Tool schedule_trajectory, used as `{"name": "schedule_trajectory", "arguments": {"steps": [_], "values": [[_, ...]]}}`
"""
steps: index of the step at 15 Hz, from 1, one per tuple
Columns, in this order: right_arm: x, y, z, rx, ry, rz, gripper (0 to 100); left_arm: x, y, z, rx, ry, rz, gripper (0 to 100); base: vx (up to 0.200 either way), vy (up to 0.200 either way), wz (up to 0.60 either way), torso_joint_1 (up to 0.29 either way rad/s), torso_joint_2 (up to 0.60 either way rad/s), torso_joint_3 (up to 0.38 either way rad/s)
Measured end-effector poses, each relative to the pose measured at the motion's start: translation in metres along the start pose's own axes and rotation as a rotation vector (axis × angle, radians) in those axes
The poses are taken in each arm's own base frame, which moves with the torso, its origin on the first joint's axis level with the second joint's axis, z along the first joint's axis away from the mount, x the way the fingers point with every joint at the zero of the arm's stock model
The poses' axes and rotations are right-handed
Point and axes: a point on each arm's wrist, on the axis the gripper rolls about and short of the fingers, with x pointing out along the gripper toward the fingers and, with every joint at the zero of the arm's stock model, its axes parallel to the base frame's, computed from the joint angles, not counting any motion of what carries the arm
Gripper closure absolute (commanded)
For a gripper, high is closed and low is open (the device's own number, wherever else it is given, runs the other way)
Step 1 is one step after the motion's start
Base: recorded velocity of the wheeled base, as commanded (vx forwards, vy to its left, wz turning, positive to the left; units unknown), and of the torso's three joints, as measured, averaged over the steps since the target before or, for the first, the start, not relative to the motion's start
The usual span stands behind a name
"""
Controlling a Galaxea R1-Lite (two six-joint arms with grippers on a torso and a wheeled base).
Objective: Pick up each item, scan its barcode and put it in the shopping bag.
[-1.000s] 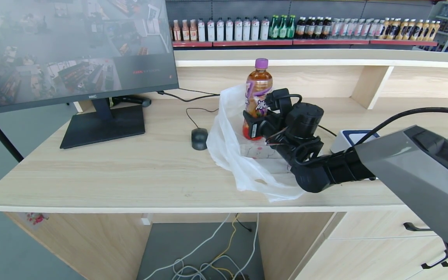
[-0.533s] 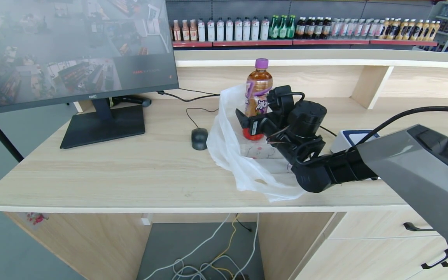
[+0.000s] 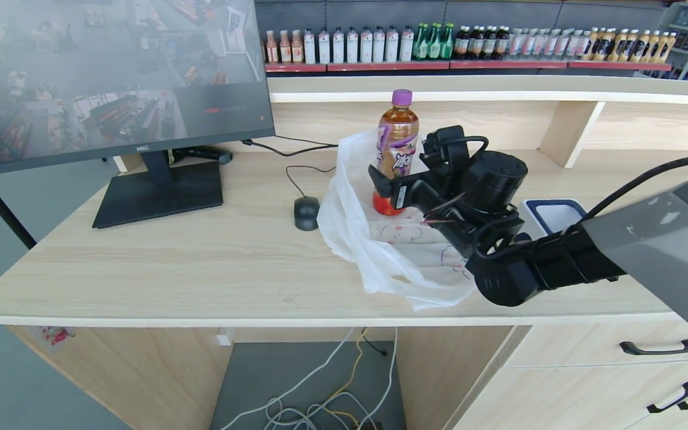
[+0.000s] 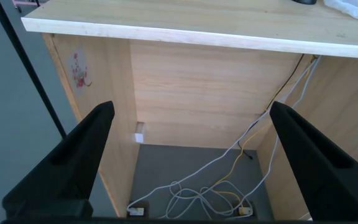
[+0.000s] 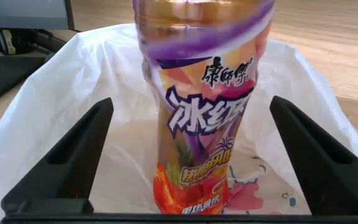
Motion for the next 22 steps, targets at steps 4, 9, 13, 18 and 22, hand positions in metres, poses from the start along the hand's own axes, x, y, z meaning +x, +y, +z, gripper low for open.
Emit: {"name": "schedule_trajectory", "arguments": {"steps": [4, 9, 13, 18, 22], "values": [[-0.035, 0.000, 0.013, -0.004, -0.010, 0.007, 0, 0.000, 0.000, 0.000, 0.000, 0.000, 0.000, 0, 0.000, 0.000, 0.00, 0.000, 0.00, 0.000], [-0.085, -0.008, 0.047, 0.005, -0.053, 0.007, 0, 0.000, 0.000, 0.000, 0.000, 0.000, 0.000, 0, 0.000, 0.000, 0.00, 0.000, 0.00, 0.000], [-0.135, -0.012, 0.058, 0.016, -0.129, 0.007, 0, 0.000, 0.000, 0.000, 0.000, 0.000, 0.000, 0, 0.000, 0.000, 0.00, 0.000, 0.00, 0.000], [-0.175, -0.015, 0.052, 0.022, -0.102, 0.014, 0, 0.000, 0.000, 0.000, 0.001, 0.000, 0.000, 0, 0.000, 0.000, 0.00, 0.000, 0.00, 0.000], [-0.192, -0.014, 0.053, 0.025, -0.081, 0.027, 0, 0.000, 0.000, 0.000, 0.000, 0.000, 0.000, 0, 0.000, 0.000, 0.00, 0.000, 0.00, 0.000]]}}
